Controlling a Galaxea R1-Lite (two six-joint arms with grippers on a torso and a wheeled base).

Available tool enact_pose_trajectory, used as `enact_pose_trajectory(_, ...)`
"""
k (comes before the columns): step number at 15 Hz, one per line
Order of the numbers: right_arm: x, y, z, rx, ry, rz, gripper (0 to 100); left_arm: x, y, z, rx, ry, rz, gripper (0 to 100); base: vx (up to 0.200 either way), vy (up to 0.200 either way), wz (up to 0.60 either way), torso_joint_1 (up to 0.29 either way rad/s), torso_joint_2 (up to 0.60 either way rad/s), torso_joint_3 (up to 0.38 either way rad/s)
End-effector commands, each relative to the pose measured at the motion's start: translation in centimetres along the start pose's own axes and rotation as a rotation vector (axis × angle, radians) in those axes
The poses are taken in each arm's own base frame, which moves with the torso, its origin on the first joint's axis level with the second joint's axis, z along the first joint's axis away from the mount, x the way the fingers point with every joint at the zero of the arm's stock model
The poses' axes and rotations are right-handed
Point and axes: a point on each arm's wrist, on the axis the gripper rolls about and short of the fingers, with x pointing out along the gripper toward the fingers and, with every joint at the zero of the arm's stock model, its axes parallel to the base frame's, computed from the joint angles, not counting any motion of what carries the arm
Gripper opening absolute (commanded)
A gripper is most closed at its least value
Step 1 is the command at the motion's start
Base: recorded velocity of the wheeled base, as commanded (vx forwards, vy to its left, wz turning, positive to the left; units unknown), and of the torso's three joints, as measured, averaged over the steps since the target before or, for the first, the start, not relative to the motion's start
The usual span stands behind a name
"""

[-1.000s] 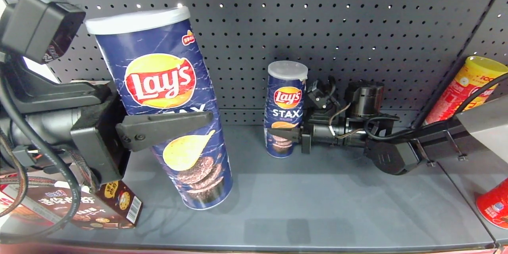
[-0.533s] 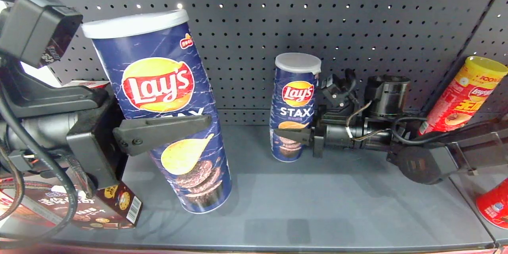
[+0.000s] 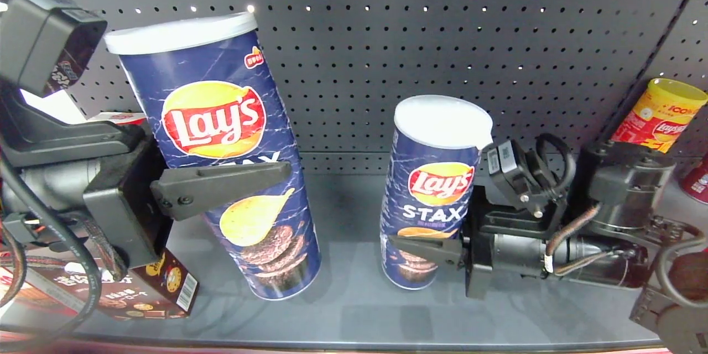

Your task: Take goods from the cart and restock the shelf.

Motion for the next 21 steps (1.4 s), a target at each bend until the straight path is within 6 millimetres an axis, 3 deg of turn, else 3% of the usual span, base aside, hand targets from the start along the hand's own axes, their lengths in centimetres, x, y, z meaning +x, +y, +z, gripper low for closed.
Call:
enact_pose_trajectory(1, -1.1, 1.4, -0.5, -0.001, 0.004, 0.012, 0, 0.0, 0.0, 0.0, 0.0, 0.0, 0.001, 0, 0.0, 0.0, 0.0, 0.0, 0.0, 0.0)
enact_pose_trajectory(6, -0.2, 1.2, -3.2, 0.01, 0.015, -0.008, 0, -0.1, -0.1, 0.1, 0.001, -0.003, 0.004, 0, 0.0, 0.0, 0.0, 0.0, 0.0, 0.0)
enact_pose_trajectory(19, 0.6, 1.5, -5.2, 0.042, 0.073, 0.026, 0, -0.6, -0.3, -0.6, -0.009, 0.008, 0.012, 0, 0.0, 0.0, 0.0, 0.0, 0.0, 0.0)
enact_pose_trajectory(20, 0.6, 1.5, -5.1, 0.031, 0.067, 0.023, 100, -0.6, -0.4, -0.6, -0.009, 0.008, 0.012, 0, 0.0, 0.0, 0.0, 0.0, 0.0, 0.0)
enact_pose_trajectory(21, 0.6, 1.5, -5.1, 0.027, 0.063, 0.018, 100, -0.7, -0.4, -0.5, -0.008, 0.007, 0.012, 0, 0.0, 0.0, 0.0, 0.0, 0.0, 0.0)
